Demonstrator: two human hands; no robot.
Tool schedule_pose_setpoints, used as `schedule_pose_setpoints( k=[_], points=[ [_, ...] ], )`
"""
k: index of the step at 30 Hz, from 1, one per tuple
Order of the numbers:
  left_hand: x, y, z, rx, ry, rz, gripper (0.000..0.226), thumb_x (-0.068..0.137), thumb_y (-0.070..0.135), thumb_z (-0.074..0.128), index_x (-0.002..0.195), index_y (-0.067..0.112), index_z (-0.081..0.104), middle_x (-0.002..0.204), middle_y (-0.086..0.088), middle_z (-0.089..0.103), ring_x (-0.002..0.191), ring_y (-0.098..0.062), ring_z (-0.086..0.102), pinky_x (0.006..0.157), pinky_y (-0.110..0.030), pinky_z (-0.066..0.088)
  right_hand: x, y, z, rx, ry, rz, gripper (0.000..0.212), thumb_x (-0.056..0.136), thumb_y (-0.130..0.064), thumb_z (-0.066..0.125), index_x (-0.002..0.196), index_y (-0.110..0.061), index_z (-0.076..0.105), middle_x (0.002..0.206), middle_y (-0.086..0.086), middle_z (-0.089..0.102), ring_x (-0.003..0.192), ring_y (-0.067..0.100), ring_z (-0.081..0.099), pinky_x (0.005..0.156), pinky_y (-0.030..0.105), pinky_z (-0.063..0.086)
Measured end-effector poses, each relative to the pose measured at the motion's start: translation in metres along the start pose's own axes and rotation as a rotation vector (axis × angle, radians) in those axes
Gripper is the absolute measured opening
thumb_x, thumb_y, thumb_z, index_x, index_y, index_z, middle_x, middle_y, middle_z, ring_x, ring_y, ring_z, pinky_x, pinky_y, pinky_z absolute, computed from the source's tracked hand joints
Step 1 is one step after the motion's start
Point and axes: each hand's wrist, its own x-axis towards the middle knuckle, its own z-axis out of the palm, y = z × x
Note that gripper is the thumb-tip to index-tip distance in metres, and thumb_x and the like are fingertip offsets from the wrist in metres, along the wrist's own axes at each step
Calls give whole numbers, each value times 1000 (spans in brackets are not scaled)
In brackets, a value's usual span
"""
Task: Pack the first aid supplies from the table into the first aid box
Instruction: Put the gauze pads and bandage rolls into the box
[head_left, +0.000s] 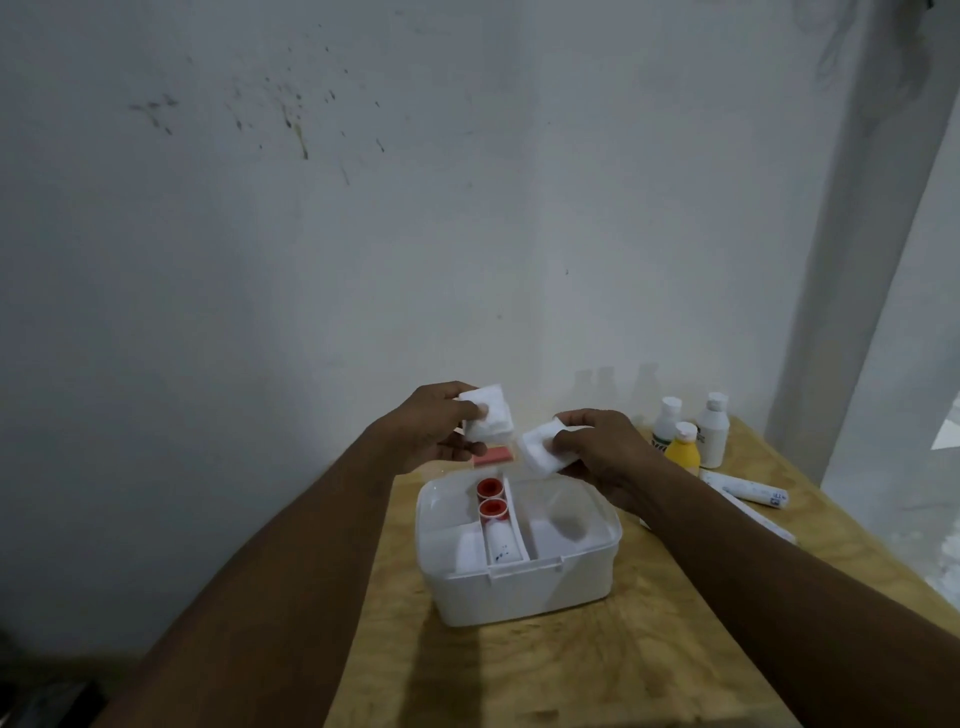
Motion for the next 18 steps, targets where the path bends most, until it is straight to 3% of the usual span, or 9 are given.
schedule_pose_setpoints(
  k=[5, 9, 14, 18],
  points=[
    [-7, -9, -17, 16, 68, 25, 23, 97, 16, 63, 118, 7, 67, 109, -22, 70, 79, -32, 69, 67, -34, 56, -8, -3, 15, -145, -54, 4, 29, 82, 5, 63, 108, -7, 70, 111, 17, 66, 95, 26, 62, 71, 34, 56],
    [-12, -18, -32, 5, 115, 37, 24, 96, 18, 66, 117, 6, 69, 111, -20, 71, 78, -30, 71, 68, -34, 59, -13, -3, 29, -303, -88, -31, 23, 80, -4, 67, 103, -9, 72, 96, 13, 68, 76, 20, 54, 54, 26, 36],
    [-22, -28, -47, -2, 162, 64, 20, 98, 17, 63, 113, 7, 69, 108, -24, 72, 83, -41, 74, 72, -38, 59, -31, -3, 53, -332, -285, 11, 27, 80, -2, 74, 104, 3, 64, 90, 22, 68, 68, 28, 66, 53, 32, 54],
    [-27, -33, -50, 23, 169, 45, 17, 97, 17, 65, 112, 9, 68, 104, -20, 74, 87, -41, 75, 73, -38, 61, -44, 0, 70, -595, -394, -65, 27, 79, -7, 76, 102, -6, 62, 80, 11, 64, 56, 20, 64, 51, 32, 55]
  ],
)
